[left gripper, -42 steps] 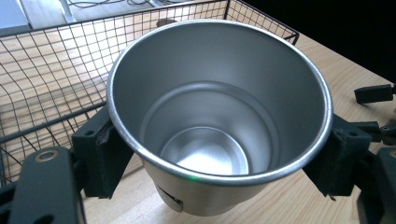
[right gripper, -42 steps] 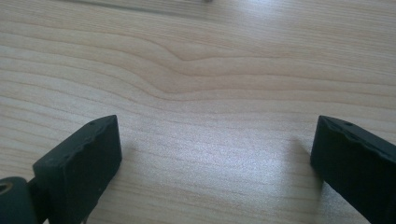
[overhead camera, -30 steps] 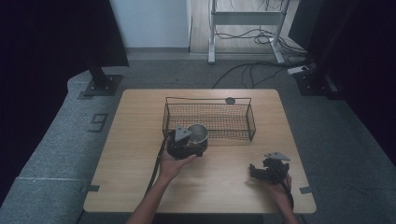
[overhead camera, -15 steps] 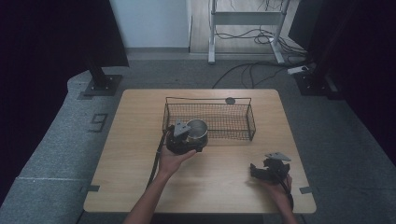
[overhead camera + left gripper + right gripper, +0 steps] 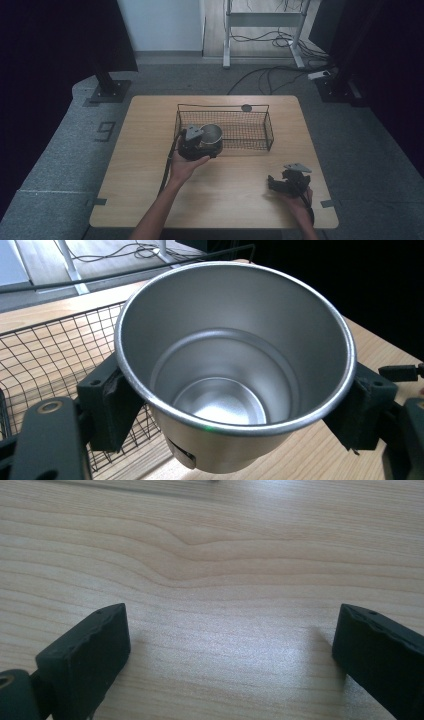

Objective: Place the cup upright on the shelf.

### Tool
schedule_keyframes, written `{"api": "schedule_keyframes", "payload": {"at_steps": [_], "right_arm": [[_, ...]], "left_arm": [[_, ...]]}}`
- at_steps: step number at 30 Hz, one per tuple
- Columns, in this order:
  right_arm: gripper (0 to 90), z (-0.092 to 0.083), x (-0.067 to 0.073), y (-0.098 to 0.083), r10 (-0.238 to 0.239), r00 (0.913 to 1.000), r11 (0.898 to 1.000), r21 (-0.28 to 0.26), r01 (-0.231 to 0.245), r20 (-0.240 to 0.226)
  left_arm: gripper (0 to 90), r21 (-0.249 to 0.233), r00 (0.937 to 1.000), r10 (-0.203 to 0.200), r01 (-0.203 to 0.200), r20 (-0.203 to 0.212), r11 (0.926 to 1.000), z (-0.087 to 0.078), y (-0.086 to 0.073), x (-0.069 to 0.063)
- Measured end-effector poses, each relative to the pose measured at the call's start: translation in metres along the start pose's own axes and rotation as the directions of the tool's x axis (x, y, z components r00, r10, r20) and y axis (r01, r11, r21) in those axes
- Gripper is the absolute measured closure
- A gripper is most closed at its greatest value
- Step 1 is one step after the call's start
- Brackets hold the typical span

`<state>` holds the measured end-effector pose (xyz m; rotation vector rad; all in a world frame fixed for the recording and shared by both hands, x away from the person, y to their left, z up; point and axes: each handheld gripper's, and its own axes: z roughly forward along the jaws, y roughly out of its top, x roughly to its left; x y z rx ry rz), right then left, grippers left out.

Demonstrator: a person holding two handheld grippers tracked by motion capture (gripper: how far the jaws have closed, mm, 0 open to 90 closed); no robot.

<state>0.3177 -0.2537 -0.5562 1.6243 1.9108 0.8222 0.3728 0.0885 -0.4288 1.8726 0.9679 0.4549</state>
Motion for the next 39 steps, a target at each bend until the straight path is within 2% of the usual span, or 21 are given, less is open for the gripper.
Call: {"api": "schedule_keyframes", "payload": {"at_steps": [4, 11, 14, 17, 20, 33, 39], "right_arm": [[1.9, 0.000, 0.000, 0.000, 0.001, 1.0000, 1.000, 0.001, -0.001, 0.000], [2.0, 0.000, 0.000, 0.000, 0.000, 1.0000, 1.000, 0.000, 0.000, 0.000], [2.1, 0.000, 0.000, 0.000, -0.001, 1.0000, 1.000, 0.002, 0.001, 0.000], [2.1, 0.000, 0.000, 0.000, -0.001, 1.0000, 1.000, 0.002, 0.001, 0.000], [2.2, 0.000, 0.000, 0.000, -0.001, 1.0000, 1.000, 0.000, 0.001, 0.001], [2.4, 0.000, 0.000, 0.000, -0.003, 1.0000, 1.000, -0.001, 0.003, 0.000], [2.6, 0.000, 0.000, 0.000, -0.003, 1.0000, 1.000, -0.002, 0.003, 0.000]], "left_arm": [[19.0, 0.000, 0.9999, 0.010, -0.010, -0.005, 1.0000, 0.000, 0.004, 0.003], [19.0, 0.002, 1.0000, -0.003, 0.003, -0.007, 1.0000, 0.001, 0.009, 0.008], [19.0, 0.005, 0.9999, 0.007, -0.007, -0.010, 1.0000, 0.003, 0.013, 0.010], [19.0, 0.009, 1.0000, -0.002, 0.002, 0.001, 1.0000, 0.004, 0.017, 0.012], [19.0, 0.011, 0.9998, 0.015, -0.015, -0.016, 0.9998, 0.007, 0.020, 0.013], [19.0, 0.016, 0.9994, -0.008, 0.009, -0.035, 0.9998, 0.018, 0.027, 0.022], [19.0, 0.011, 0.9998, -0.009, 0.009, -0.020, 0.9999, 0.024, 0.034, 0.021]]}}
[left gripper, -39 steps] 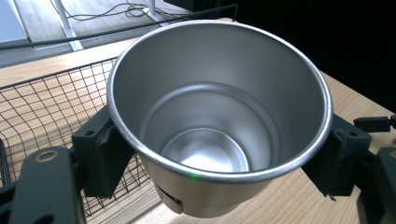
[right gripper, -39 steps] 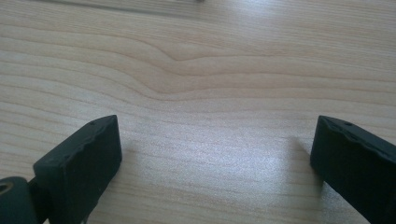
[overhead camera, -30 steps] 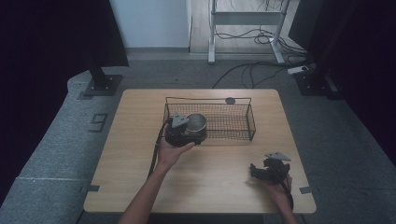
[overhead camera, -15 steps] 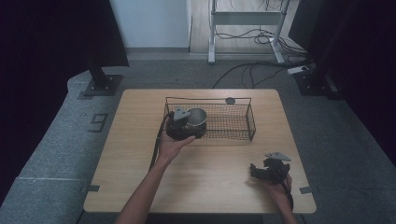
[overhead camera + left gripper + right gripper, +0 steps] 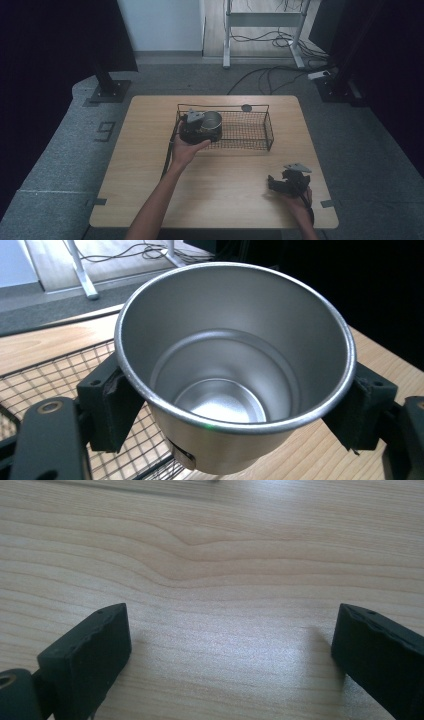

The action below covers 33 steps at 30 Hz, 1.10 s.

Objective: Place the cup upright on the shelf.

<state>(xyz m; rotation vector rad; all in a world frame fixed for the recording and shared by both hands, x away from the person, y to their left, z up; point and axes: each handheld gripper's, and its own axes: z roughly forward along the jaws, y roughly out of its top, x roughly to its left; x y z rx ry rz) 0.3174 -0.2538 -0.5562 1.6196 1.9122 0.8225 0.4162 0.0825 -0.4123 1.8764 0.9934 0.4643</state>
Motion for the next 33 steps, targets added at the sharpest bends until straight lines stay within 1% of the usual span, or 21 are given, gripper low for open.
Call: {"api": "schedule_keyframes", "payload": {"at_steps": [5, 11, 17, 25, 26, 29, 33], "right_arm": [[3.7, -0.001, 0.000, 0.000, 0.000, 1.0000, 1.000, -0.002, 0.000, -0.002], [4.6, -0.001, 0.001, -0.001, -0.001, 1.0000, 1.000, -0.006, 0.001, -0.006], [4.7, -0.001, 0.000, -0.001, -0.004, 1.0000, 1.000, -0.007, 0.004, -0.007], [4.7, -0.001, 0.000, -0.001, -0.004, 1.0000, 1.000, -0.007, 0.004, -0.008], [4.7, -0.001, 0.000, -0.001, -0.004, 1.0000, 1.000, -0.007, 0.004, -0.008], [4.7, -0.001, 0.000, -0.001, -0.005, 1.0000, 1.000, -0.007, 0.005, -0.007], [4.7, -0.001, 0.000, -0.001, -0.004, 1.0000, 1.000, -0.008, 0.004, -0.008]], "left_arm": [[19.0, 0.012, 1.0000, 0.009, -0.009, -0.002, 0.9999, 0.006, 0.002, -0.001], [19.0, 0.017, 0.9999, 0.012, -0.012, -0.008, 0.9998, 0.010, 0.008, 0.001], [19.0, 0.035, 0.9994, 0.027, -0.027, -0.020, 0.9990, 0.019, 0.011, 0.002], [19.1, 0.046, 0.9993, 0.021, -0.019, -0.032, 0.9988, 0.030, 0.013, 0.008], [19.1, 0.044, 0.9994, 0.014, -0.013, -0.031, 0.9989, 0.031, 0.013, 0.009], [19.1, 0.058, 0.9991, 0.017, -0.015, -0.038, 0.9982, 0.036, 0.013, 0.011], [19.1, 0.068, 0.9989, 0.007, -0.004, -0.045, 0.9977, 0.041, 0.012, 0.015]]}}
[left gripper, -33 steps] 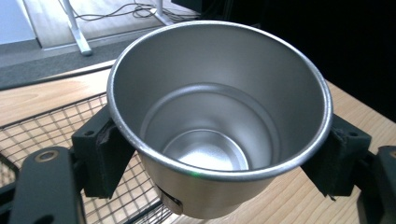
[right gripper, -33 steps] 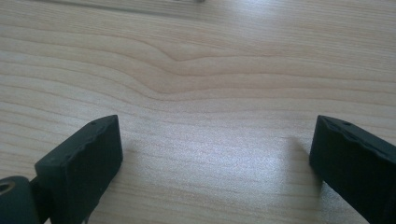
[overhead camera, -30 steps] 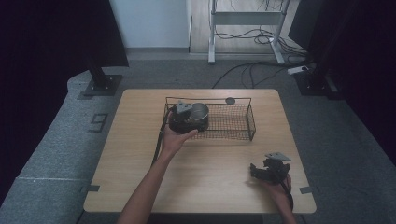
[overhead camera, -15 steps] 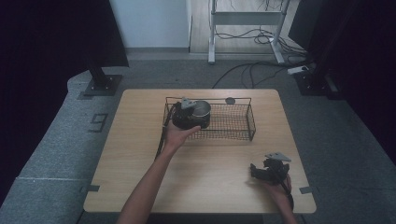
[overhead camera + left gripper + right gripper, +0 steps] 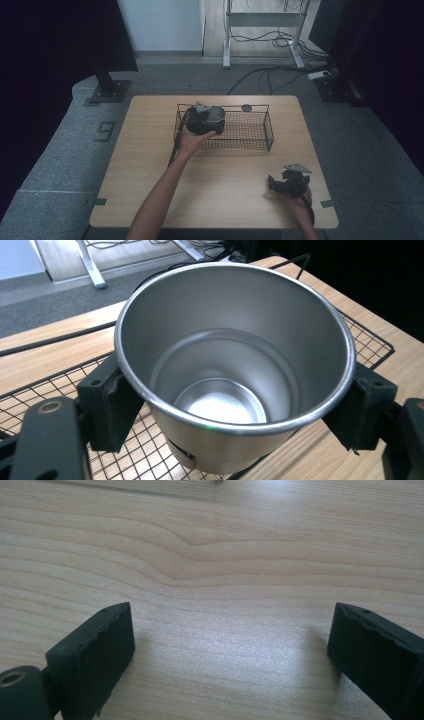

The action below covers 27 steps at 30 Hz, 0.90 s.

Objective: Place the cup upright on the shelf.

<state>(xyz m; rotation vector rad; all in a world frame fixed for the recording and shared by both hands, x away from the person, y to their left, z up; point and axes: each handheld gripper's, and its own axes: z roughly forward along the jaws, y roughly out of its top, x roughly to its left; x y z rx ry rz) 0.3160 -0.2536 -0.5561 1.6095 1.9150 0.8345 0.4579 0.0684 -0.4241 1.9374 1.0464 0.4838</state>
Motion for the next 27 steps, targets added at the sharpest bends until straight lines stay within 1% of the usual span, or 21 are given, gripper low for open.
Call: {"api": "schedule_keyframes", "payload": {"at_steps": [5, 7, 11, 12, 13, 15, 21, 27], "right_arm": [[4.7, 0.000, 0.000, 0.000, 0.000, 1.0000, 1.000, 0.000, 0.000, 0.000], [4.8, 0.000, 0.000, 0.000, 0.000, 1.0000, 1.000, 0.000, 0.000, 0.000], [4.8, 0.000, 0.000, 0.000, 0.000, 1.0000, 1.000, 0.000, 0.000, 0.000], [4.8, 0.000, 0.000, 0.000, 0.001, 1.0000, 1.000, 0.000, -0.001, 0.000], [4.9, 0.000, 0.000, 0.000, 0.000, 1.0000, 1.000, 0.000, 0.000, -0.001], [5.0, 0.000, 0.000, 0.000, -0.001, 1.0000, 1.000, 0.000, 0.001, -0.001], [5.2, 0.000, 0.000, 0.000, -0.002, 1.0000, 1.000, -0.001, 0.002, -0.002], [5.5, 0.000, 0.000, 0.000, -0.003, 1.0000, 1.000, -0.002, 0.003, -0.003]], "left_arm": [[19.1, 0.010, 1.0000, 0.002, -0.001, -0.009, 0.9999, 0.005, -0.001, 0.003], [19.0, 0.013, 0.9999, -0.011, 0.012, -0.009, 0.9998, 0.008, -0.003, 0.006], [19.1, 0.023, 0.9998, -0.017, 0.018, -0.008, 0.9996, 0.012, -0.005, 0.008], [19.1, 0.024, 0.9997, -0.026, 0.026, -0.005, 0.9994, 0.014, -0.006, 0.008], [19.0, 0.029, 0.9996, -0.027, 0.027, -0.002, 0.9992, 0.015, -0.007, 0.008], [19.1, 0.035, 0.9997, -0.022, 0.022, -0.010, 0.9991, 0.018, -0.009, 0.008], [19.1, 0.038, 0.9994, -0.034, 0.035, -0.005, 0.9987, 0.023, -0.011, 0.010], [19.0, 0.053, 0.9987, -0.047, 0.048, -0.019, 0.9974, 0.030, -0.014, 0.012]]}}
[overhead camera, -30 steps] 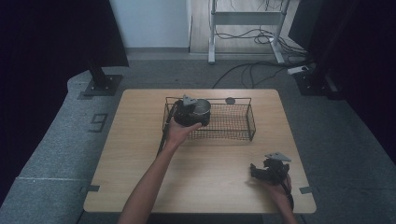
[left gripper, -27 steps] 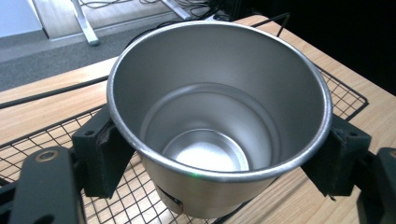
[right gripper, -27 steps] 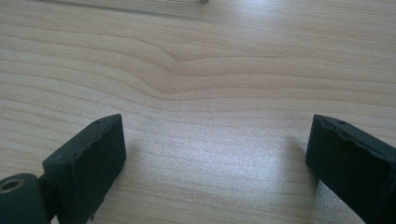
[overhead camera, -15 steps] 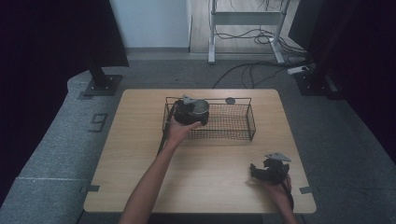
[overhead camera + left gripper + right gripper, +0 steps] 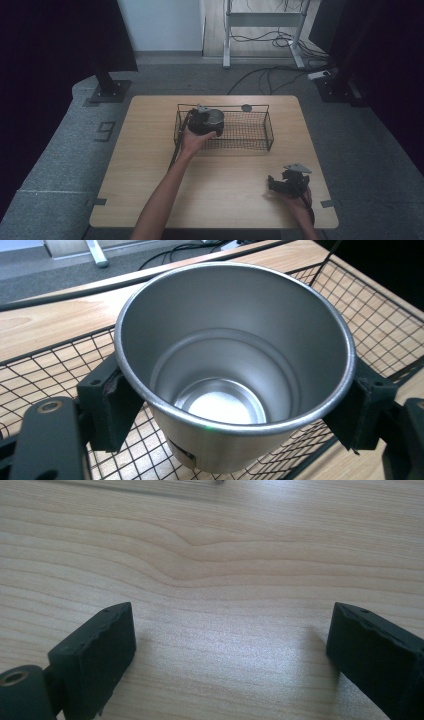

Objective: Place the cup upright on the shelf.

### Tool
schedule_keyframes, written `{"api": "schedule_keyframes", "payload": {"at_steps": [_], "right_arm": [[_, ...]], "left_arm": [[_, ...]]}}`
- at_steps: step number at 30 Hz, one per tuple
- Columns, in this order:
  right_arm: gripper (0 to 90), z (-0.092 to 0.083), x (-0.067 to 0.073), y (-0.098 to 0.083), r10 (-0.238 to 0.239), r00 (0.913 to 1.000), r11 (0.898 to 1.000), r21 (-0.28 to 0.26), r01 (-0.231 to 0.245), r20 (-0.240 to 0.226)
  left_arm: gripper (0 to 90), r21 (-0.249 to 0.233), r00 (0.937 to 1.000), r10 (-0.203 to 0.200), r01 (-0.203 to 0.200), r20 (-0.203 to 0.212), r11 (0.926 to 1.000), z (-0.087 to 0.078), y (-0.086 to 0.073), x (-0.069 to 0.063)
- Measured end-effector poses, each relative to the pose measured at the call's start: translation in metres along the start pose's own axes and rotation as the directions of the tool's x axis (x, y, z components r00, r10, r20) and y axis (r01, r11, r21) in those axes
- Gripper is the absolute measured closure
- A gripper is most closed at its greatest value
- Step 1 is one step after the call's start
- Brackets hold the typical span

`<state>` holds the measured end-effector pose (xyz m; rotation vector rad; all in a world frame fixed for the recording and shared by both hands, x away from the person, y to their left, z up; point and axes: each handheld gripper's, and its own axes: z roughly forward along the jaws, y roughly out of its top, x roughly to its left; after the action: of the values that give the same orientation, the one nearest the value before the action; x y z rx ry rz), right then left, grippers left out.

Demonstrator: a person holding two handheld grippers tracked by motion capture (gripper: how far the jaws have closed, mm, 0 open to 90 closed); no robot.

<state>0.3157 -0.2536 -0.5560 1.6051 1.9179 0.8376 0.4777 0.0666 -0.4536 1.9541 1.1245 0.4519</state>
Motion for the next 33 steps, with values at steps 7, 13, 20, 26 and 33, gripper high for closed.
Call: {"api": "schedule_keyframes", "payload": {"at_steps": [7, 13, 20, 26, 33], "right_arm": [[5.6, 0.000, 0.000, 0.000, -0.001, 1.0000, 1.000, 0.000, 0.001, 0.000], [5.7, 0.000, 0.000, 0.000, -0.001, 1.0000, 1.000, 0.000, 0.001, -0.001], [5.7, 0.000, 0.000, 0.000, 0.000, 1.0000, 1.000, 0.000, 0.000, 0.000], [6.0, -0.001, 0.001, -0.001, -0.003, 1.0000, 1.000, -0.002, 0.003, -0.004], [6.0, -0.001, 0.001, -0.001, -0.004, 1.0000, 1.000, -0.002, 0.004, -0.005]], "left_arm": [[19.0, 0.012, 0.9999, -0.009, 0.009, -0.005, 0.9999, 0.007, -0.002, 0.004], [19.0, 0.024, 0.9998, -0.013, 0.014, -0.015, 0.9996, 0.014, -0.005, 0.007], [19.0, 0.046, 0.9994, -0.023, 0.025, -0.024, 0.9987, 0.021, -0.009, 0.011], [18.9, 0.066, 0.9992, -0.028, 0.029, -0.028, 0.9974, 0.026, -0.014, 0.013], [17.7, 0.103, 0.9992, -0.028, 0.031, -0.030, 0.9942, 0.033, -0.017, 0.012]]}}
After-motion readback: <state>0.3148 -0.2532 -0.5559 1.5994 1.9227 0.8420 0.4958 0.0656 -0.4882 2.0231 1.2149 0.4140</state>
